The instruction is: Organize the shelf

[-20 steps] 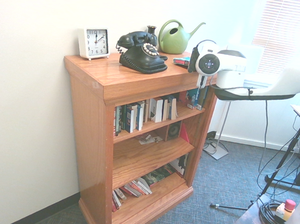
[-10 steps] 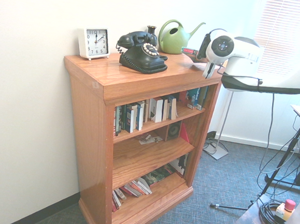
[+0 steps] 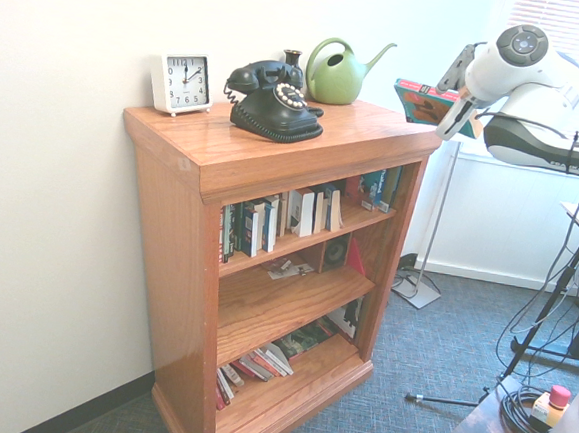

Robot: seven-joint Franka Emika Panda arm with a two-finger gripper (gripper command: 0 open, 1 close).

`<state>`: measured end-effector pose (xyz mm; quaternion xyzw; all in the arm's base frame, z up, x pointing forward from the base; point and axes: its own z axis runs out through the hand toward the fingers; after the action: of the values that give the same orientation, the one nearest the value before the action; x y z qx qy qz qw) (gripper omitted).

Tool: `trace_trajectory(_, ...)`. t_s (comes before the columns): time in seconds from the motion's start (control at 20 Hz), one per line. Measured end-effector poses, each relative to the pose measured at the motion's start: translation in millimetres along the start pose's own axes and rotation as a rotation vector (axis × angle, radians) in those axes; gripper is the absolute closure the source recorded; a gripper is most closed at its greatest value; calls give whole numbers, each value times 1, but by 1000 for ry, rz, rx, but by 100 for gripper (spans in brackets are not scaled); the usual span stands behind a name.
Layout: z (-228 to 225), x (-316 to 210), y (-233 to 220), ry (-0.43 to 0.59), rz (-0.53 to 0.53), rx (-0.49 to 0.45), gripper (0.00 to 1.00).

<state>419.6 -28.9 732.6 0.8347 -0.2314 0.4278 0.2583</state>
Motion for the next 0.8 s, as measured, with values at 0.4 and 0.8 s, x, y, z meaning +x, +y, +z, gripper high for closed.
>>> trace_trajectory(0.4,-19,-78,36,-143,155,141,100)
trace_trajectory(0.8,21,-152,23,-253,224,218,100)
